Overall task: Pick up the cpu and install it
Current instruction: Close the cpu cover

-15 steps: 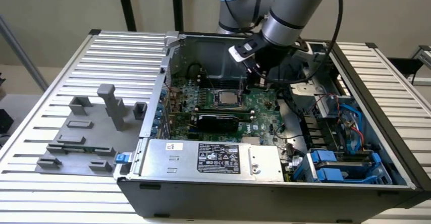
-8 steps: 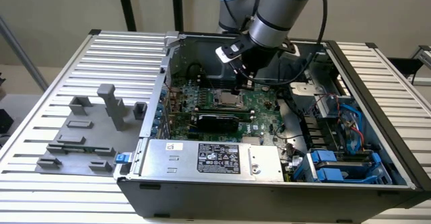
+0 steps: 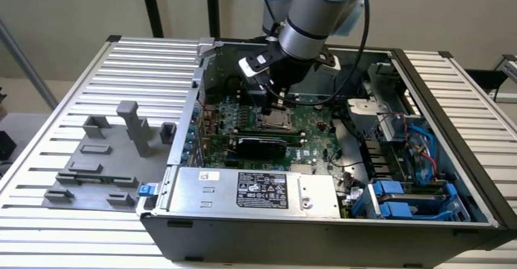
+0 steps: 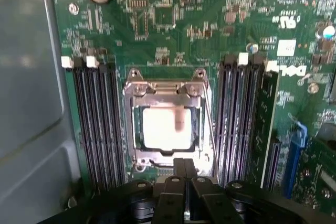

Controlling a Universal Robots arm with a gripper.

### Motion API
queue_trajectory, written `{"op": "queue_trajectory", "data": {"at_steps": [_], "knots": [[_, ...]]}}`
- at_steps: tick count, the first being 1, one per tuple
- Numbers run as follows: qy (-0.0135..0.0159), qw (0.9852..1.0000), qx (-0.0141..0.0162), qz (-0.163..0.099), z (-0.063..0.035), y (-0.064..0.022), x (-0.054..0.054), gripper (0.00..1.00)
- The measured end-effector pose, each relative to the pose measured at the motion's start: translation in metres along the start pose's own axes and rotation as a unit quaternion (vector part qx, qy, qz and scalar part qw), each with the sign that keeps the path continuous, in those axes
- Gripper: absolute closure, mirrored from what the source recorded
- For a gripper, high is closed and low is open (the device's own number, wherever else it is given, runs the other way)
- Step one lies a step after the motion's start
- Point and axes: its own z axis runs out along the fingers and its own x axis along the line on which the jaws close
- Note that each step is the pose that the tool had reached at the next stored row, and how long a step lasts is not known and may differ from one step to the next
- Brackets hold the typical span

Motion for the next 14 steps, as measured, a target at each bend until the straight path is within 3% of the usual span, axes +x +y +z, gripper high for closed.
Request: {"op": "queue_trajectory", "data": {"at_steps": [3,8,14], "knots": [[0.0002,1.0000,0.0002,0.000,0.0051,-0.0069,0.002,0.89],[0.0010,1.0000,0.0001,0.000,0.0131,-0.0057,0.009,0.89],[0.0008,1.0000,0.0002,0.000,0.0224,-0.0035,0.009,0.89]]}}
